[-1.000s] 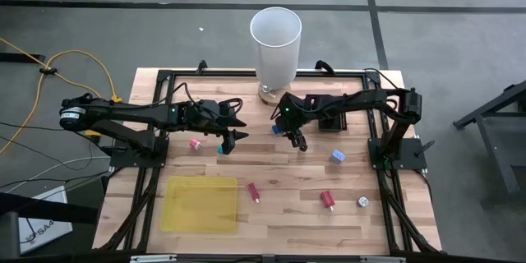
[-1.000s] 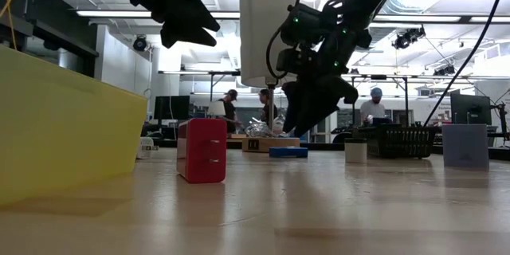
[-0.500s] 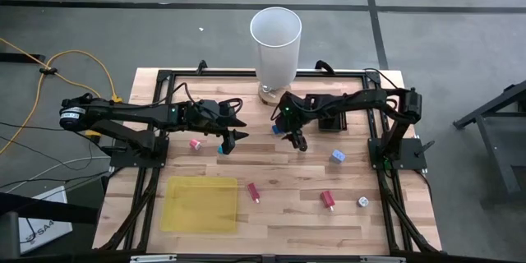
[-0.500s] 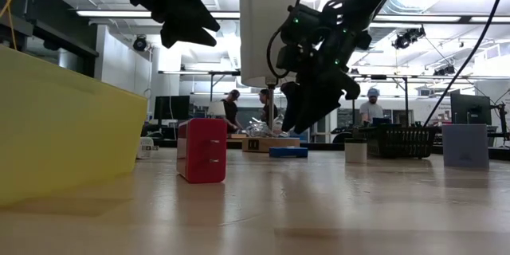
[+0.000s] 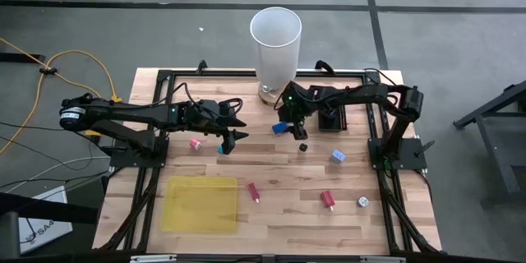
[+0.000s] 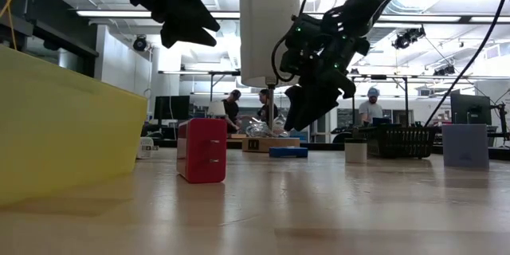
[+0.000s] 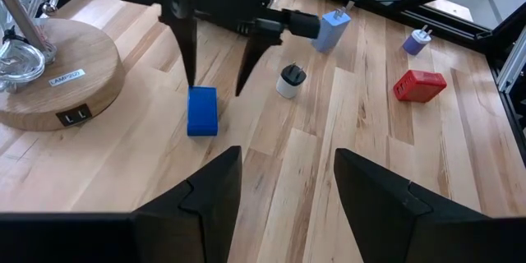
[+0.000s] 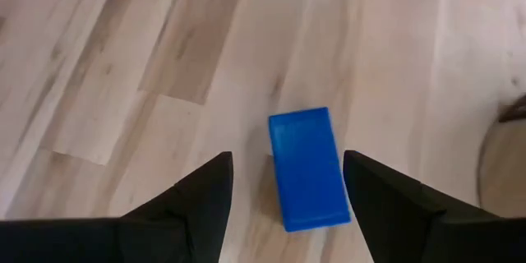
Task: Pick & Place Office items
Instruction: Put the blue digital clock into the black bin
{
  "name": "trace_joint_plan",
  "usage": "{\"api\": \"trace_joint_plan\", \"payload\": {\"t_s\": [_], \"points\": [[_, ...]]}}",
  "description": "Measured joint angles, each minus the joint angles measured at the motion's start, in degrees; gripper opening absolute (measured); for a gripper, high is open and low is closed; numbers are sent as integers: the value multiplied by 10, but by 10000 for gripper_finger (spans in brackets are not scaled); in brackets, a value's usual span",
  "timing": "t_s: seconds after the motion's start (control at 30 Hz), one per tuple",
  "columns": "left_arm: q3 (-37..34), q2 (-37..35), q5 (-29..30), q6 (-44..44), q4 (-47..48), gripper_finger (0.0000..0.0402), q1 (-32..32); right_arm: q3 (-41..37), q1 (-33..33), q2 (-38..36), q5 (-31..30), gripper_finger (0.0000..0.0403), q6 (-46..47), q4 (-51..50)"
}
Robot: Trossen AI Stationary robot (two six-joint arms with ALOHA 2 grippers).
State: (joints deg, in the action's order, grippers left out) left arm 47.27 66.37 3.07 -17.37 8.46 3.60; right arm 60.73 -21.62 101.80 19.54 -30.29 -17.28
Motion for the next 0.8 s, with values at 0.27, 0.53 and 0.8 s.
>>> {"api": "trace_joint_plan", "payload": {"t_s": [0.27, 0.53, 0.8], "points": [[0, 0, 0, 0, -3, 190, 0, 1, -1, 48, -1, 220, -17, 31], [0, 0, 0, 0, -13, 190, 0, 1, -1, 55, -5, 220, -15, 55], [0, 0, 0, 0, -13, 190, 0, 0, -1, 55, -1, 220, -15, 55]]}}
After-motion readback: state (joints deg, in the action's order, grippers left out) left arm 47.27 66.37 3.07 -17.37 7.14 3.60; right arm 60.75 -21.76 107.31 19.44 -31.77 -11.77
